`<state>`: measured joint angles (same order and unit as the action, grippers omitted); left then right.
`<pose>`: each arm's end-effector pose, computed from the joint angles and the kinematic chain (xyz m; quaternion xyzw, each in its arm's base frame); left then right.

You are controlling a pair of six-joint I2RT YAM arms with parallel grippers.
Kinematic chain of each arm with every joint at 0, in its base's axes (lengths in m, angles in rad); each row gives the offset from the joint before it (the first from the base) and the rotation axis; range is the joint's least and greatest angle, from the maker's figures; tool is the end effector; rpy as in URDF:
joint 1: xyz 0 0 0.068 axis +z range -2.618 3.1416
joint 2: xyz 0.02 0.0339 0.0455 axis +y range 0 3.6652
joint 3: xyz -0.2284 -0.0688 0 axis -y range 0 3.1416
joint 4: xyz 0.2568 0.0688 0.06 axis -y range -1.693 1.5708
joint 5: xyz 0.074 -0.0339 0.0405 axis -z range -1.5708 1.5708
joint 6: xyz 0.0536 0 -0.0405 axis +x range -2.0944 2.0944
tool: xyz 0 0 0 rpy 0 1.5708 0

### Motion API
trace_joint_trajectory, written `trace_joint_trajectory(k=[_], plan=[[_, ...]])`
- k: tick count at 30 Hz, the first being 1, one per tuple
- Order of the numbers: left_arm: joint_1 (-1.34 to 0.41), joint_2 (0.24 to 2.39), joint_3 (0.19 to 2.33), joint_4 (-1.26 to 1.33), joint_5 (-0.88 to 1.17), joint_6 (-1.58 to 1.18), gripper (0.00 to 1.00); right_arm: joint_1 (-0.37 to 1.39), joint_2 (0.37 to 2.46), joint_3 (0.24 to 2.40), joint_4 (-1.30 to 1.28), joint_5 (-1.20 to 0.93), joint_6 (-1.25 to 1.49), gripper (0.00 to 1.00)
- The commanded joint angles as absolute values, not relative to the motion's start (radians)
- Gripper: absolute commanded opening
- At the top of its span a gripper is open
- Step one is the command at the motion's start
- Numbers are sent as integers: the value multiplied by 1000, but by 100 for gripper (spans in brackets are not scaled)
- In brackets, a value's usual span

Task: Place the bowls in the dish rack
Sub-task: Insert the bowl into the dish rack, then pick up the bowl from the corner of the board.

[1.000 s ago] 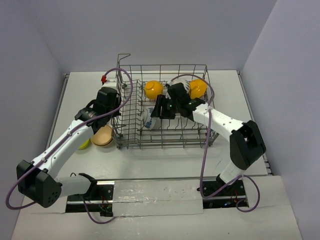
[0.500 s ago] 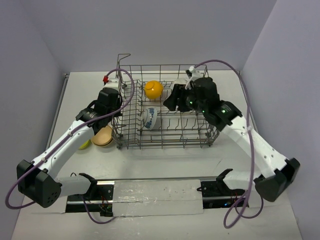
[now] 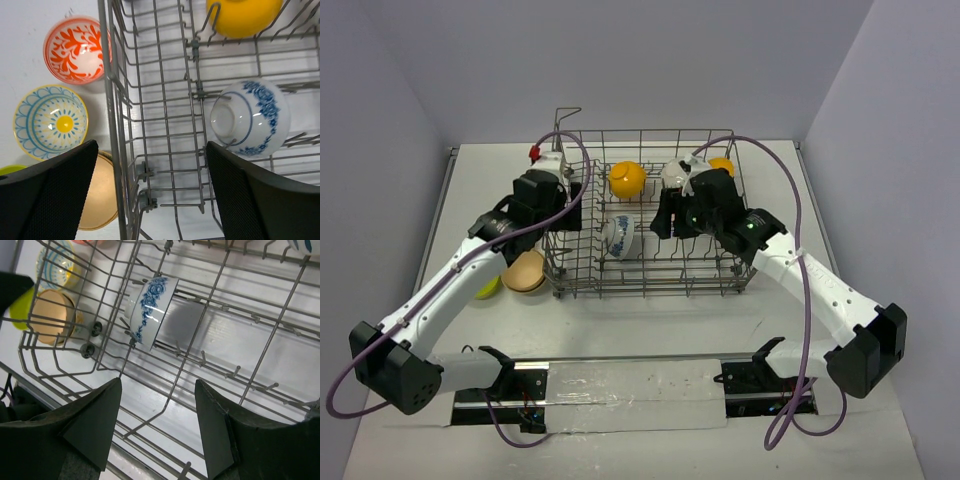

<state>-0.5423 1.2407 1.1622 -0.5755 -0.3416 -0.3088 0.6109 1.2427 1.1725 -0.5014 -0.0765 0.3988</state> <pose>0.2709 -0.1423 0.2935 0.0282 0.8865 -0.0412 0.4601 0.2548 0.1834 0.3026 -0.1111 0.8703 0.2609 0.4028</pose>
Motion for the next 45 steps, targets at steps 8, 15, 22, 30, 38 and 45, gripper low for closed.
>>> trace_joint_trajectory(k=[8,15,22,30,38,45], plan=[[-543,1210,1491,-675,-447,-301,99,607,1230,1112,-397,-117,367,68],[-335,1134,1554,-718,-444,-331,99,594,1210,1059,-379,-124,330,68],[-63,1147,1407,-730,-306,-434,99,575,1192,1025,-344,-185,313,69],[-43,1055,1131,-704,-129,-663,99,575,1163,979,-316,-242,328,69],[-43,997,1029,-827,-297,-673,97,575,1098,954,-302,-265,333,69],[-63,1094,973,-842,-290,-695,91,575,1034,943,-302,-239,325,69]])
